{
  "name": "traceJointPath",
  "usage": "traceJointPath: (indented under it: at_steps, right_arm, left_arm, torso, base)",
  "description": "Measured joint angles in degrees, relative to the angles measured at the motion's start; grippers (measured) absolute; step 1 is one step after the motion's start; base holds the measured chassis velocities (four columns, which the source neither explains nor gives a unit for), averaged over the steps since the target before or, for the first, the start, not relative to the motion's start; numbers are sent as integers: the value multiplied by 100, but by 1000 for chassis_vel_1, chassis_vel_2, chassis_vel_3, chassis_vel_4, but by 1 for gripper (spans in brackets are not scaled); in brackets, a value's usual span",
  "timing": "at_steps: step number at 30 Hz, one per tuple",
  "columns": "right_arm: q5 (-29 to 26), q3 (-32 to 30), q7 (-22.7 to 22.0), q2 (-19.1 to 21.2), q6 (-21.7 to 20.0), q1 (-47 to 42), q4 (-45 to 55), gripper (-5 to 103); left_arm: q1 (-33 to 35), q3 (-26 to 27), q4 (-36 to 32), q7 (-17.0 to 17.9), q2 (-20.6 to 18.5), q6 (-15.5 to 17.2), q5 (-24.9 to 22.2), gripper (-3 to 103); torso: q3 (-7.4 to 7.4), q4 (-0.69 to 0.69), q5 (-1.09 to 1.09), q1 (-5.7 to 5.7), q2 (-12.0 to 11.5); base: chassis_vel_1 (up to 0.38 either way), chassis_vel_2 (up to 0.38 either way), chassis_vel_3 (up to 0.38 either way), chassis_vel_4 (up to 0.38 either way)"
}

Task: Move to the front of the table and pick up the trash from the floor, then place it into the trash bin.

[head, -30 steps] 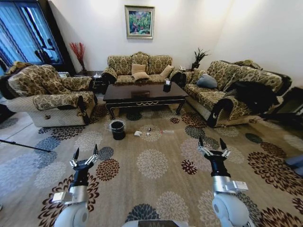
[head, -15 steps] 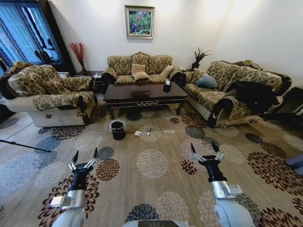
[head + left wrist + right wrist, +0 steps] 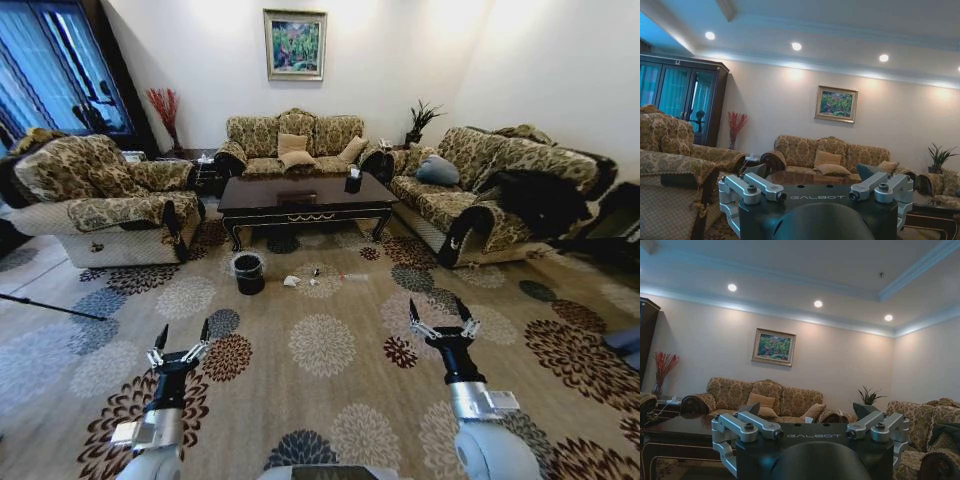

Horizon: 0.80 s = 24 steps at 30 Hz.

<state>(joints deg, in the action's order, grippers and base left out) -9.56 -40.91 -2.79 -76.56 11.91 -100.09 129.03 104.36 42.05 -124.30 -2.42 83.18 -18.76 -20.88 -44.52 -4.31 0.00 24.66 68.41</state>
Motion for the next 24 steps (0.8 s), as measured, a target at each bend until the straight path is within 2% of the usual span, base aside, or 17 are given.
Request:
traceJointPath:
  at_steps: [7, 9, 24]
  right_arm:
    - [44, 2, -2, -18, 0, 10, -70, 100]
    - [54, 15, -5, -29, 3, 9, -104, 100]
    - [166, 52, -6, -38, 45, 124, -247, 100]
  left_arm:
    - [54, -22, 10, -1, 43, -28, 65, 100]
    - [73, -58, 29, -2, 80, -47, 115, 100]
    - [75, -38, 102, -5, 104, -73, 121, 100]
  torso:
    - [75, 0, 0, -72, -149]
    - [139, 0, 0, -127, -266]
    - [386, 0, 0, -316, -702]
  base:
    - [0, 0, 0, 0]
    - [0, 0, 0, 0]
    - [0, 0, 0, 0]
